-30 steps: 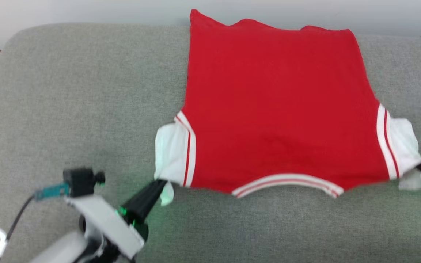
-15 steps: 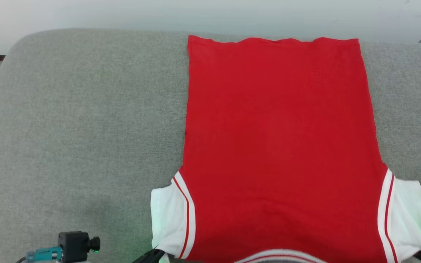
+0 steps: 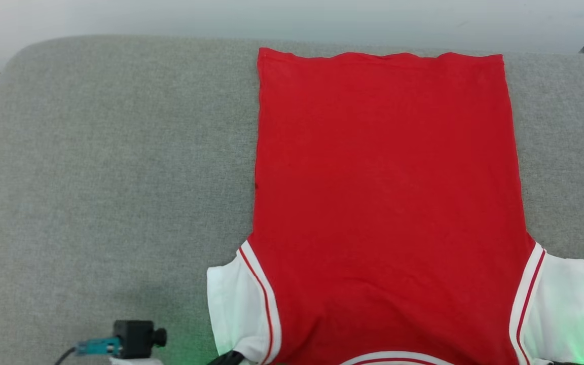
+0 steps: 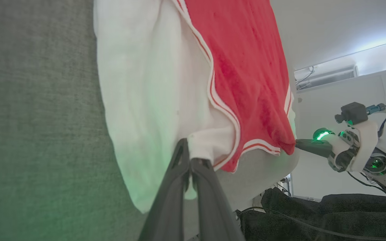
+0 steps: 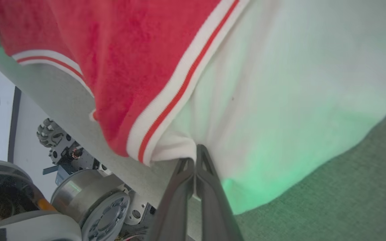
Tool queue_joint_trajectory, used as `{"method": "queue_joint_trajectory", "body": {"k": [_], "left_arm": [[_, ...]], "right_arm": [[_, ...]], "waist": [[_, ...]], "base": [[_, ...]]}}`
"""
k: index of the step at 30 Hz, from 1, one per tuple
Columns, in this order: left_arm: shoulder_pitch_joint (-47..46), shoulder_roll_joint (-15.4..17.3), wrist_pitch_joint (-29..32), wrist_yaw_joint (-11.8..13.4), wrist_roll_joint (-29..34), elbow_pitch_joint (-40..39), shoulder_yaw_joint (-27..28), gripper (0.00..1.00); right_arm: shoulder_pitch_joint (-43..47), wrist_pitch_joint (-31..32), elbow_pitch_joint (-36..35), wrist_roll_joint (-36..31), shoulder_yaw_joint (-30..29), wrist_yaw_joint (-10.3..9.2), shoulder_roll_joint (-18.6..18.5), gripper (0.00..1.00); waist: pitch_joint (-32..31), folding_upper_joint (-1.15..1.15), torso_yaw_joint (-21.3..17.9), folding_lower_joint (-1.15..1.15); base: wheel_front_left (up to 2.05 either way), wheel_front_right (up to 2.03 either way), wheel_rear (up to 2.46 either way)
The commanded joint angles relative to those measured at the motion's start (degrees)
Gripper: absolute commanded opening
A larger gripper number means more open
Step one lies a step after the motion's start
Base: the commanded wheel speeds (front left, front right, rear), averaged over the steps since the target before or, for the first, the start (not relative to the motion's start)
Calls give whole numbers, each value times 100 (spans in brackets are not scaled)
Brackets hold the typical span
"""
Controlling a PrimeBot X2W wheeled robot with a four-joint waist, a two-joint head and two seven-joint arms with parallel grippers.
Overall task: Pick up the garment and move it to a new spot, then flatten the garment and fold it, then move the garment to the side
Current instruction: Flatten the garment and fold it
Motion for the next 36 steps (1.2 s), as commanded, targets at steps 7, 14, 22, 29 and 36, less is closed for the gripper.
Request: {"method": "queue_joint_trajectory", "body": {"k": [7, 14, 22, 29, 36], "left_arm": [[-228, -403, 56, -192, 73, 571, -90, 0], [-305, -570, 100, -240, 49, 945, -133, 0], [-281, -584, 42, -278, 71, 1007, -111, 0], [-244, -506, -19, -226, 175, 734, -114, 0], [-464, -605, 65, -203, 384, 495, -182, 0]], "right_arm": [[-330, 235, 832, -611, 120, -17, 845, 0], [-521, 332, 1542, -1083, 297, -78, 1327, 0], [-577, 57, 1163, -670, 94, -50, 1375, 100], [-270, 13, -136, 257, -805, -5, 201, 100], [-678, -223, -350, 1078, -2095, -6, -504, 100]], "waist": [[99, 0, 38, 0], [164, 0, 7, 0], [128, 0, -87, 0], [102, 0, -34, 0], [246, 0, 256, 0]], "base": [[0, 0, 0], [0, 0, 0], [0, 0, 0], [0, 0, 0], [0, 0, 0]]}}
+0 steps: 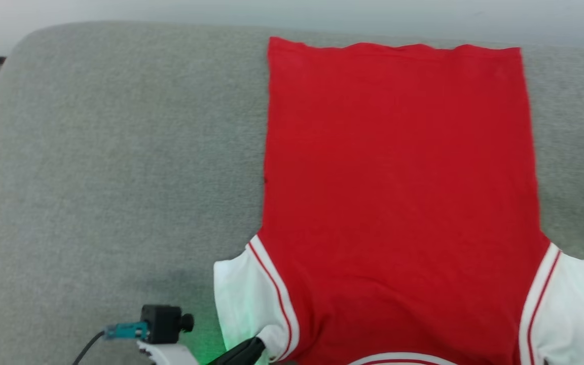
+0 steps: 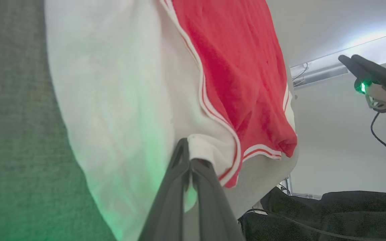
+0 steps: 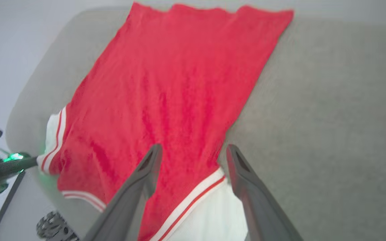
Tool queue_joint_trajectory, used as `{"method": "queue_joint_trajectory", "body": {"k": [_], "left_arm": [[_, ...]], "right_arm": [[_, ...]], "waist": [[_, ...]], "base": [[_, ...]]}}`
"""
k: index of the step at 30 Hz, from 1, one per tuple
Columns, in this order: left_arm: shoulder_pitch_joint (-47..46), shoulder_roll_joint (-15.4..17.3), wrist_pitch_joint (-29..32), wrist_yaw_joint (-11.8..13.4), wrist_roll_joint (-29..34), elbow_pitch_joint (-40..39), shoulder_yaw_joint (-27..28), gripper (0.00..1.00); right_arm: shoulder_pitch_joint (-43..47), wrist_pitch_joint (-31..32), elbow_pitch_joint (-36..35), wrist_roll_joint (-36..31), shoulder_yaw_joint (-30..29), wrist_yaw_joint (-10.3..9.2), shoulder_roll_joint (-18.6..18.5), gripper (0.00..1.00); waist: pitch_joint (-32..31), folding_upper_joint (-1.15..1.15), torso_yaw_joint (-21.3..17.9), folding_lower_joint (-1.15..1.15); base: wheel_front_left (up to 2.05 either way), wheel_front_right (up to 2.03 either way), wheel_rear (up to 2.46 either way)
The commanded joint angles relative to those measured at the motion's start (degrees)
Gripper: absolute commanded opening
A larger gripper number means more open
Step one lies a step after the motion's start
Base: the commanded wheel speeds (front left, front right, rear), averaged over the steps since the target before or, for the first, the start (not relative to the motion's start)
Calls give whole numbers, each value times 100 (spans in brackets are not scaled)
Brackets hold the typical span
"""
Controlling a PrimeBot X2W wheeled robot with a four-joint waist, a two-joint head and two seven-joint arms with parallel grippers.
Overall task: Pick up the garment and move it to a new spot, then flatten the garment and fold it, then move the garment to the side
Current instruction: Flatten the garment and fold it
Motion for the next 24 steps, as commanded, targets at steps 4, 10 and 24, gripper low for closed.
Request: {"method": "queue_joint_trajectory", "body": {"k": [4, 10, 24], "left_arm": [[-237, -116, 95, -35, 140, -60, -43, 0], [-476, -301, 157, -99, 283, -55, -106, 0], [-944, -682, 211, -287, 529, 89, -191, 0]], "right_arm": [[-874, 166, 784, -509, -195, -4, 286, 100], [-2904, 1090, 2341, -1987, 208, -4, 1600, 100], [-5838, 2526, 5843, -4124, 371, -4, 2929, 100]], "waist": [[231, 0, 340, 0], [486, 0, 670, 0], [1326, 0, 1311, 0]], "base": [[0, 0, 0], [0, 0, 0], [0, 0, 0]]}}
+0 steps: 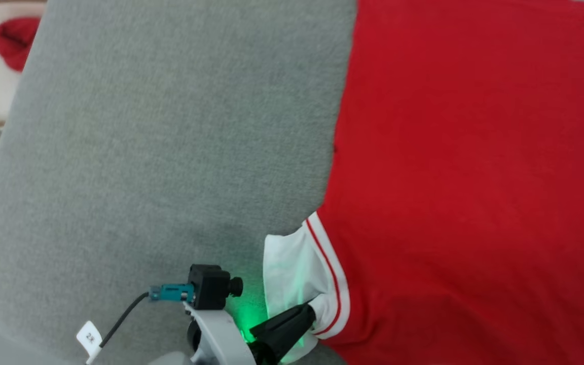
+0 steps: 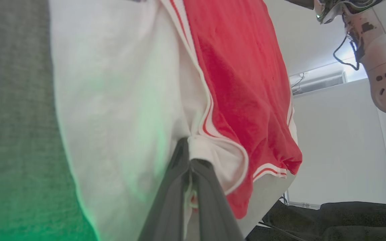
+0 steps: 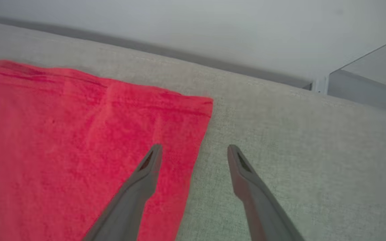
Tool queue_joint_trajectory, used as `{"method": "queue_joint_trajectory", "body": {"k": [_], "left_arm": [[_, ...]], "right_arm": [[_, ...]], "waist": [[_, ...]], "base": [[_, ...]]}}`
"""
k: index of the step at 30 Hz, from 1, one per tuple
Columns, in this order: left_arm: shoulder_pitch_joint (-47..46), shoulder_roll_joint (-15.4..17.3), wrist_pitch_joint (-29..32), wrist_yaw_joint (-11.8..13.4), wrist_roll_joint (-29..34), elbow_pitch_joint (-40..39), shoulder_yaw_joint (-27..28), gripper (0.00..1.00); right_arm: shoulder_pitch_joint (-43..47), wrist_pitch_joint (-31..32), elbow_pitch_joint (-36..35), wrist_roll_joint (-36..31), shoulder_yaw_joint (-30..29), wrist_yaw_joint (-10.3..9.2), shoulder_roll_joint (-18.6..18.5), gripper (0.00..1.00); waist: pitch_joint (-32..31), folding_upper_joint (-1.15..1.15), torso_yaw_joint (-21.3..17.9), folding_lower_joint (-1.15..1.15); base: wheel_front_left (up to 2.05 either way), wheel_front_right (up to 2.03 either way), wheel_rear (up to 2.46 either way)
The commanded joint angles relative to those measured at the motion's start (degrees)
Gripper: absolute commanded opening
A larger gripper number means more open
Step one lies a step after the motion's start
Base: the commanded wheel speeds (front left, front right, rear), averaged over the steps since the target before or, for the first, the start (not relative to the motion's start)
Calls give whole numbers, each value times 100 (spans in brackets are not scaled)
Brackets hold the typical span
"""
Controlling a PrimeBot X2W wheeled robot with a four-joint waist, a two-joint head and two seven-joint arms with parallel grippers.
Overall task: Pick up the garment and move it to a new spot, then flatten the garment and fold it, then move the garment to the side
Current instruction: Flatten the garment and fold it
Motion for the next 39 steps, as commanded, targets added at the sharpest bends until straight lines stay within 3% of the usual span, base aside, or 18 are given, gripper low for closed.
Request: {"method": "queue_joint_trajectory", "body": {"k": [1, 11, 12, 13, 15, 21, 26, 32, 39], "left_arm": [[-100, -50, -8, -50, 32, 117, 2, 0], [-296, -151, -41, -102, 79, 301, 12, 0], [-318, -159, -43, -100, 83, 314, 14, 0], [-339, -168, -46, -108, 82, 329, 14, 0], [-373, -182, -60, -124, 90, 347, 15, 0], [-334, -187, -199, -143, 73, 399, 50, 0], [-181, -133, -322, -166, -25, 436, 65, 0], [67, 15, -408, -170, -150, 406, 80, 0], [284, 185, -500, -12, -268, 313, 148, 0]], "right_arm": [[-99, 75, 186, -97, -22, -4, 67, 100], [-165, 355, 903, -163, 71, -4, 312, 100], [-156, 358, 912, -141, 93, -1, 335, 77], [-143, 340, 909, -123, 117, -1, 354, 38], [-137, 222, 876, -124, 146, 0, 348, 0], [25, -78, 765, 70, 190, -2, 212, 0], [532, -333, 104, 511, 423, -2, -65, 0], [1636, -369, -1178, 1216, 739, -4, -827, 0], [3352, -481, -2492, 2051, 665, -4, -1697, 0]], "waist": [[308, 0, 274, 0], [504, 0, 286, 0], [506, 0, 278, 0], [503, 0, 269, 0], [489, 0, 251, 0], [287, 0, 167, 0], [-102, 0, 38, 0], [-621, 0, -224, 0], [-1035, 0, -491, 0]], "base": [[0, 0, 0], [0, 0, 0], [0, 0, 0], [0, 0, 0], [0, 0, 0], [0, 0, 0], [0, 0, 0], [0, 0, 0], [0, 0, 0]]}}
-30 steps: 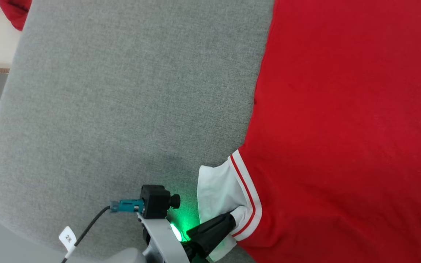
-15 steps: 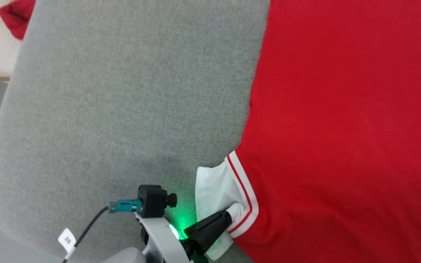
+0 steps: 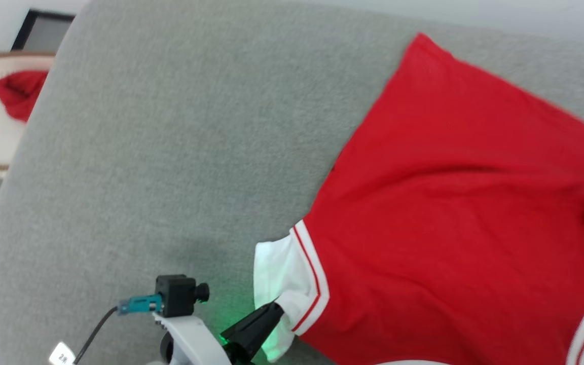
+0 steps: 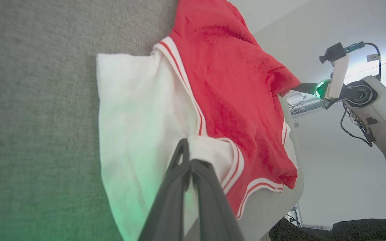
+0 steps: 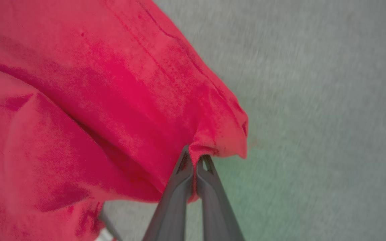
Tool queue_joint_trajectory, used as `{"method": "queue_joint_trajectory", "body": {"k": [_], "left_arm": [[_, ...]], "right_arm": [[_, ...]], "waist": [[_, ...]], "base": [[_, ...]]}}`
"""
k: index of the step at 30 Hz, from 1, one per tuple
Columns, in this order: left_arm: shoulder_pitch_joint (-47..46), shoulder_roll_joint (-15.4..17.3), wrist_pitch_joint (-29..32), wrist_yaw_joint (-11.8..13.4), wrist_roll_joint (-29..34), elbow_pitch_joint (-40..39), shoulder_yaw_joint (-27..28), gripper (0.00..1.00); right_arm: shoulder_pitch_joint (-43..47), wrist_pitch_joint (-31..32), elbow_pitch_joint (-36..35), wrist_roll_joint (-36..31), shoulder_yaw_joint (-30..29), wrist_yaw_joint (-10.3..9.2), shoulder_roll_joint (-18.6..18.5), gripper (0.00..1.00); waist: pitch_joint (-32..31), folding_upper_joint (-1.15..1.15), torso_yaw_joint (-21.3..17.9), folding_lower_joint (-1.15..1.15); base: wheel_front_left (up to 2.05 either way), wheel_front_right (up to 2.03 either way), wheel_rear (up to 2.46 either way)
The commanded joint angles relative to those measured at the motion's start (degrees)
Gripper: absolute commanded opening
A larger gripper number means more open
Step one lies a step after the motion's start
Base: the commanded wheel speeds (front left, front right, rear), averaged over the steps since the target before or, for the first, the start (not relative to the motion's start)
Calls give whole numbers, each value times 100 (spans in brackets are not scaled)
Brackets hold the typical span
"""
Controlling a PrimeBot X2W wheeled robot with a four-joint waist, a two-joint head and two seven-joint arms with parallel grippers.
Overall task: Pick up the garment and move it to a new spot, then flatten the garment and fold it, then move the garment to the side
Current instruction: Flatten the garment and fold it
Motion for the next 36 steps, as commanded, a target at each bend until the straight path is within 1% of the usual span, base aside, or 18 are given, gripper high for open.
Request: {"method": "queue_joint_trajectory", "body": {"k": [1, 4, 6, 11, 16, 18, 23, 24, 26, 27, 28, 32, 36], "left_arm": [[68, 30, -26, 44, -25, -26, 17, 0], [153, 113, -69, 97, -60, -95, 54, 0], [192, 154, -104, 137, -76, -131, 82, 0], [224, 213, -149, 199, -50, -177, 121, 0], [193, 216, -217, 266, 18, -157, 161, 0], [204, 213, -233, 282, 33, -160, 178, 0], [210, 190, -248, 264, 53, -131, 162, 0], [209, 191, -247, 260, 56, -122, 159, 0], [214, 195, -248, 250, 63, -121, 156, 0], [218, 198, -249, 247, 67, -119, 154, 0], [223, 197, -250, 244, 70, -119, 153, 0], [257, 159, -278, 220, 97, -133, 146, 0], [271, 94, -311, 195, 132, -156, 102, 0]], "right_arm": [[249, -45, -133, 134, -50, -2, -52, 0], [1085, -103, -619, 415, -136, -2, -260, 0], [1599, -138, -929, 481, -178, -2, -360, 0], [2738, -193, -1582, 505, -295, -2, -425, 0], [3725, 72, -2141, 353, -329, -2, -263, 0], [3977, 143, -2290, 302, -414, -2, -129, 0], [4361, 292, -2502, -150, -576, -2, 330, 0], [4344, 223, -2528, -266, -691, -2, 448, 7], [4281, 144, -2615, -432, -929, -2, 621, 44], [4269, 117, -2720, -492, -1025, -2, 657, 89], [4296, 119, -2772, -513, -1163, -2, 651, 100], [4445, 20, -3088, -465, -1920, -3, 599, 100], [4502, 107, -3491, -294, -2824, -3, 504, 100]], "waist": [[-277, 0, -263, 0], [-369, 0, -369, 0], [-407, 0, -437, 0], [-449, 0, -560, 0], [-477, 0, -628, 0], [-472, 0, -661, 0], [-480, 0, -688, 0], [-487, 0, -694, 0], [-506, 0, -697, 0], [-518, 0, -693, 0], [-532, 0, -684, 0], [-569, 0, -617, 0], [-579, 0, -508, 0]], "base": [[0, 0, 0], [0, 0, 0], [0, 0, 0], [0, 0, 0], [0, 0, 0], [0, 0, 0], [0, 0, 0], [0, 0, 0], [0, 0, 0], [0, 0, 0], [0, 0, 0], [0, 0, 0], [0, 0, 0]]}}
